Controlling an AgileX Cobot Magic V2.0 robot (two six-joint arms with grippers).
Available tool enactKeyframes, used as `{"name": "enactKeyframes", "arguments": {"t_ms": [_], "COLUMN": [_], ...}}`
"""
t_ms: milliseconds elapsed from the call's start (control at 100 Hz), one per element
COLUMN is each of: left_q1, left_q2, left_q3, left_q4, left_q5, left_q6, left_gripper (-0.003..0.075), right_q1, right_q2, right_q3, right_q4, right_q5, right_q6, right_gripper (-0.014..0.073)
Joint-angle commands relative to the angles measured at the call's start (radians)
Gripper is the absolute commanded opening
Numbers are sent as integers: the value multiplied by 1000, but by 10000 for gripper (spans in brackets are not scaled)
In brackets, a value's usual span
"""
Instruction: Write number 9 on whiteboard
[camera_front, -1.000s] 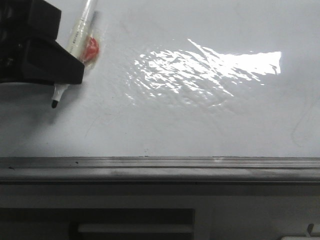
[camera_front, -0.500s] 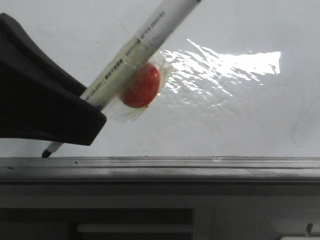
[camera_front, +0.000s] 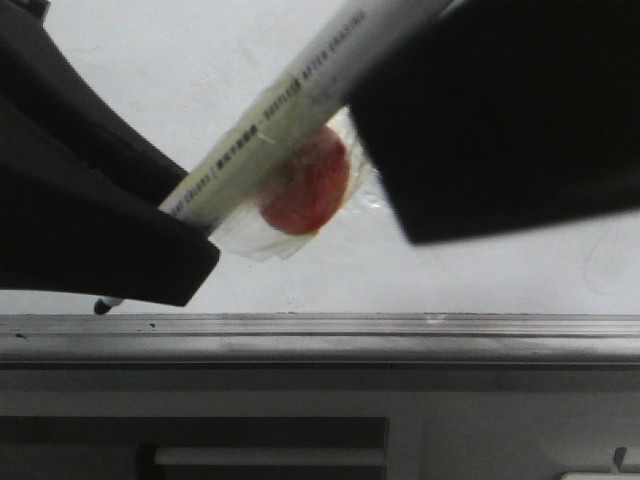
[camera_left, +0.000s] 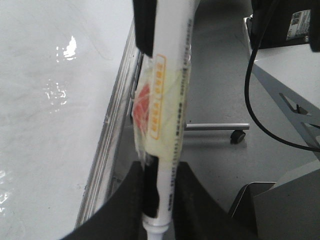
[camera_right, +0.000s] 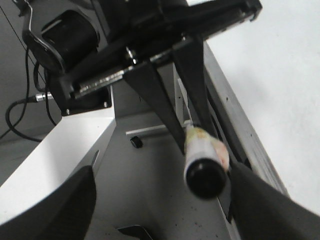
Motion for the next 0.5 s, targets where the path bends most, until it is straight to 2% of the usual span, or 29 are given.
{"name": "enactKeyframes", "arguments": {"t_ms": [0, 200, 270, 360, 490], "left_q1": [-6, -6, -6, -6, -6], "left_q2": [-17, -17, -17, -17, -17], "left_q3": [-32, -32, -32, -32, -32], "left_q4": [-52, -52, -52, -52, -52], "left_q5": [5, 5, 5, 5, 5], "left_q6": [2, 2, 2, 2, 2], "left_gripper": [-20, -20, -20, -20, -20], "right_q1": [8, 14, 14, 14, 14], "right_q2": [32, 92, 116, 136, 143], "right_q3": [-58, -86, -86, -86, -86], "right_q4": [100, 180, 182, 203, 214], "right_q5": [-20, -29, -24, -13, -11], "right_q6": [-49, -75, -75, -75, -75], "right_gripper": [492, 491, 458, 330, 30]}}
